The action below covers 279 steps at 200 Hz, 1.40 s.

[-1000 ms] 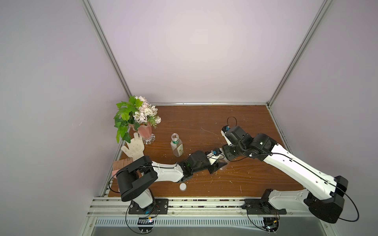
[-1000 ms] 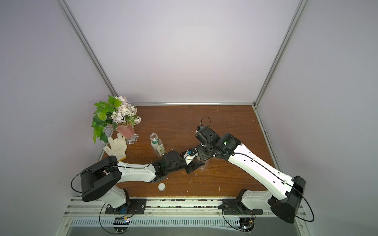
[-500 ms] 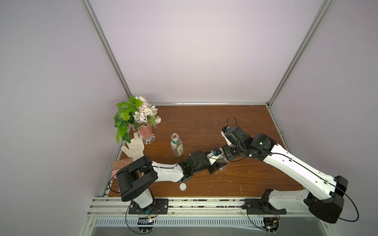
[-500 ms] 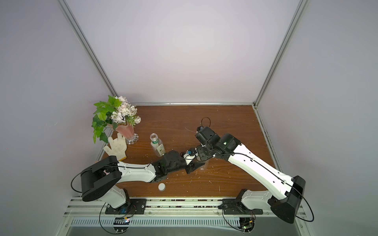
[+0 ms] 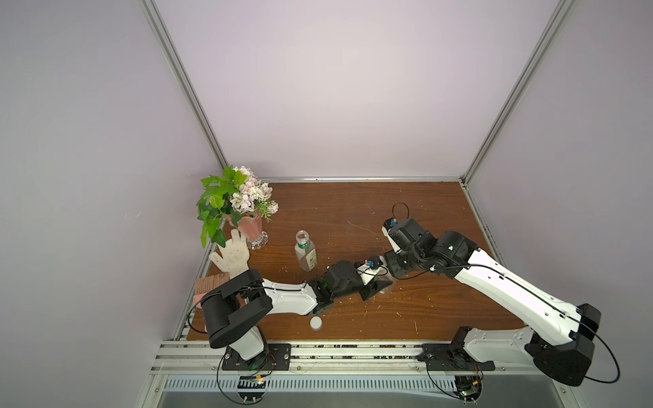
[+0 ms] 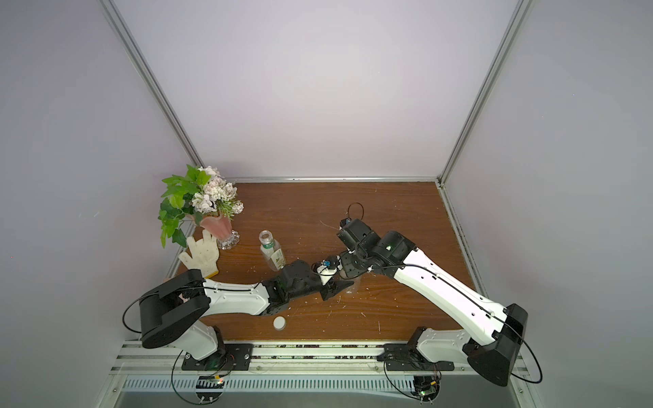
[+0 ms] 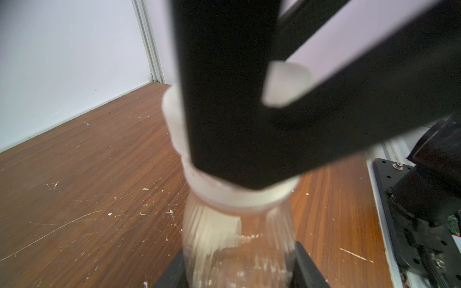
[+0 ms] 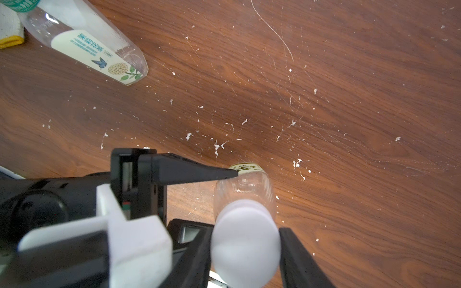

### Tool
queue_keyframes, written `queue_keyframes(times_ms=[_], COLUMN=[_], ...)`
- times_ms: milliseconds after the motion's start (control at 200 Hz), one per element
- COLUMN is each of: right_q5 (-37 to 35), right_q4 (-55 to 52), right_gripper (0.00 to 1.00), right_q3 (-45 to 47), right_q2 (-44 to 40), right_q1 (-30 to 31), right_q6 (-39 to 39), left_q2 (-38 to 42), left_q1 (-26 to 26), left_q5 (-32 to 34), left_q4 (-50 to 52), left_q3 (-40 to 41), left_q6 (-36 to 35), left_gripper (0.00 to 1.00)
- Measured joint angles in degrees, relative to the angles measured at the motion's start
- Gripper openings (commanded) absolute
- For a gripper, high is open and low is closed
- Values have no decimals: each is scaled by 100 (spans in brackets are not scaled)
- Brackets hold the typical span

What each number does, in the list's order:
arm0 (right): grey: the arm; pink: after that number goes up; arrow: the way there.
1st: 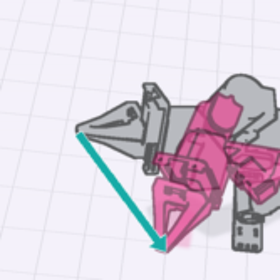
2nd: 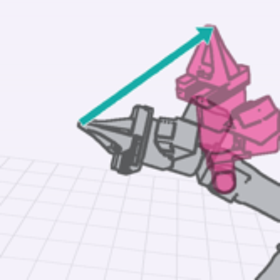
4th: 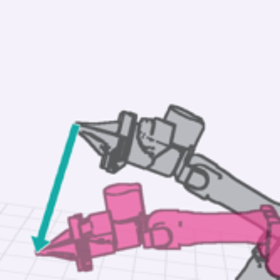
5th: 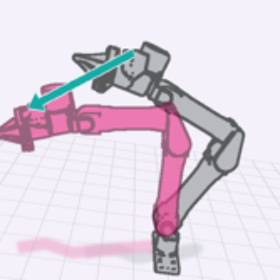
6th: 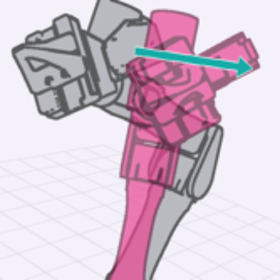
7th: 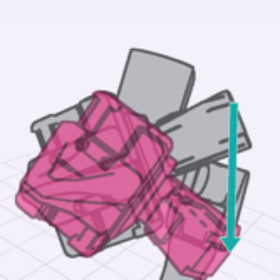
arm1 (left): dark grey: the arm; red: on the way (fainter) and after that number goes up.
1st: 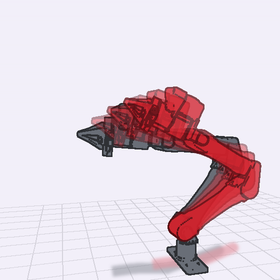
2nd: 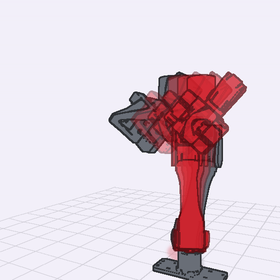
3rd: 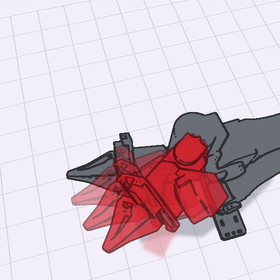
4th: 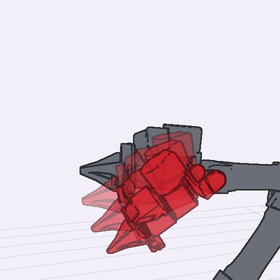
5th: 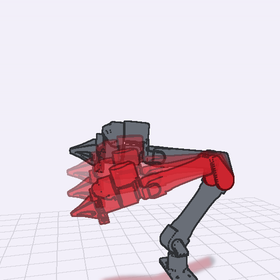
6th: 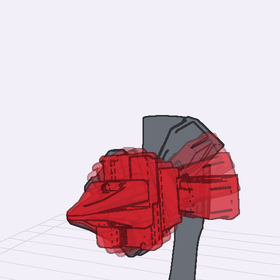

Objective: Screw on the bottle caps
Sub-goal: Screw the bottle cap onto the plastic bottle.

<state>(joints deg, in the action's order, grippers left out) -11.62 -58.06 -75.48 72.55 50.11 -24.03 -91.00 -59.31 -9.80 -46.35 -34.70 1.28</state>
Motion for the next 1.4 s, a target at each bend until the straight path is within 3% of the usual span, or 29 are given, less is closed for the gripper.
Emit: queue_keyframes(times_ms=[986,1396], right_q5=[15,-4], right_q4=[0,-9], right_gripper=[52,59], right_q3=[22,22], right_q2=[-13,-20], right_q1=[-37,-50], right_q6=[2,0], left_q2=[-15,-22], left_q1=[-4,-4], left_q5=[63,55], left_q4=[13,4], left_q3=[-24,-24], left_q6=[0,20], left_gripper=[50,50])
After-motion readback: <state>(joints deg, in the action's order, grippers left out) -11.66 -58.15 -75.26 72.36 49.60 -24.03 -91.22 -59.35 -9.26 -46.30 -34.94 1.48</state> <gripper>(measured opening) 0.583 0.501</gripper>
